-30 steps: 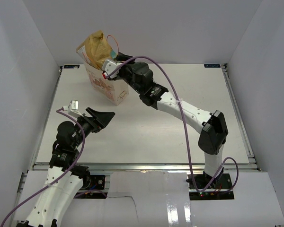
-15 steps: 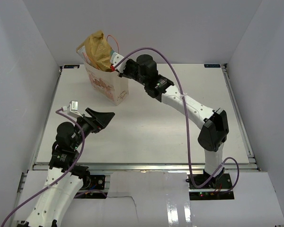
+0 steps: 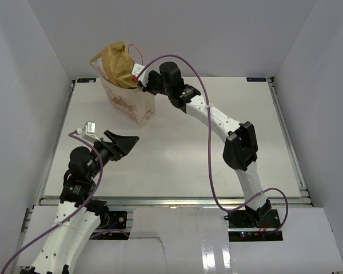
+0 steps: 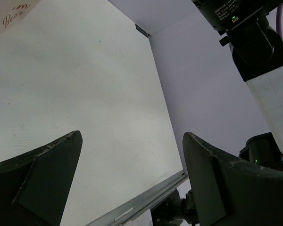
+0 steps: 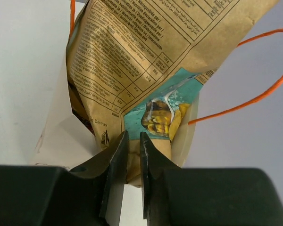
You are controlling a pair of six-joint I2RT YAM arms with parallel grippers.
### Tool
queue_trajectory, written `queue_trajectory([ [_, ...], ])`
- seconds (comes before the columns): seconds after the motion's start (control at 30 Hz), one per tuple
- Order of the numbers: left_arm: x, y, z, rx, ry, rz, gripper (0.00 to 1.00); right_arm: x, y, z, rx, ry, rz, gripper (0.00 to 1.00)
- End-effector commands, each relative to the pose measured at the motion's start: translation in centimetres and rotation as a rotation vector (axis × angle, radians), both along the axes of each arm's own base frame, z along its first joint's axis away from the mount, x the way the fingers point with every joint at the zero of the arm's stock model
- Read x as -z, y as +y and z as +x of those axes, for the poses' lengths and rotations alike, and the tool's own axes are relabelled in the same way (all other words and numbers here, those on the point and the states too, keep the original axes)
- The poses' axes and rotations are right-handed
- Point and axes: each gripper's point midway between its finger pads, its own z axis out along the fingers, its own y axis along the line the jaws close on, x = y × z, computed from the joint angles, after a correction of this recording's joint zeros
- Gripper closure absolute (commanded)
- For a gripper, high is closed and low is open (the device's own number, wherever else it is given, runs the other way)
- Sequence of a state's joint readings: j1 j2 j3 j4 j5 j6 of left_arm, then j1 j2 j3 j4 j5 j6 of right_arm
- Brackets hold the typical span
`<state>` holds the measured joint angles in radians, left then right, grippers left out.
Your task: Place the snacks into the paper bag
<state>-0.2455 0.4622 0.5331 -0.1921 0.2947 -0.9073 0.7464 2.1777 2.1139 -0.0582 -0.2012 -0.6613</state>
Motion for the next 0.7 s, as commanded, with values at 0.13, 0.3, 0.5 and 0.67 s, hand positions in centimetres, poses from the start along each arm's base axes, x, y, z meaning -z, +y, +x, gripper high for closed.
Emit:
queue_trajectory([
  [0.13,1.0,-0.2,0.3,0.004,0.023,-0.001,0.02,0.2,1.8,-2.6,-0.153,0.056,-0.008,0.72],
  [0.3,1.0,-0.6,0.6,0.025,0.026,-0.001,0.02,1.2,1.7,-4.5,-0.226,0.126,-0.048,0.59],
  [0.5,1.0,-0.8,0.8,0.033,0.027,-0.006,0.02,-2.5,0.2,-5.5,-0.249,0.137,0.008,0.38],
  [0.67,0.9,-0.8,0.7,0.036,0.02,-0.006,0.02,-8.1,-1.9,-4.9,-0.178,0.125,0.132,0.34],
])
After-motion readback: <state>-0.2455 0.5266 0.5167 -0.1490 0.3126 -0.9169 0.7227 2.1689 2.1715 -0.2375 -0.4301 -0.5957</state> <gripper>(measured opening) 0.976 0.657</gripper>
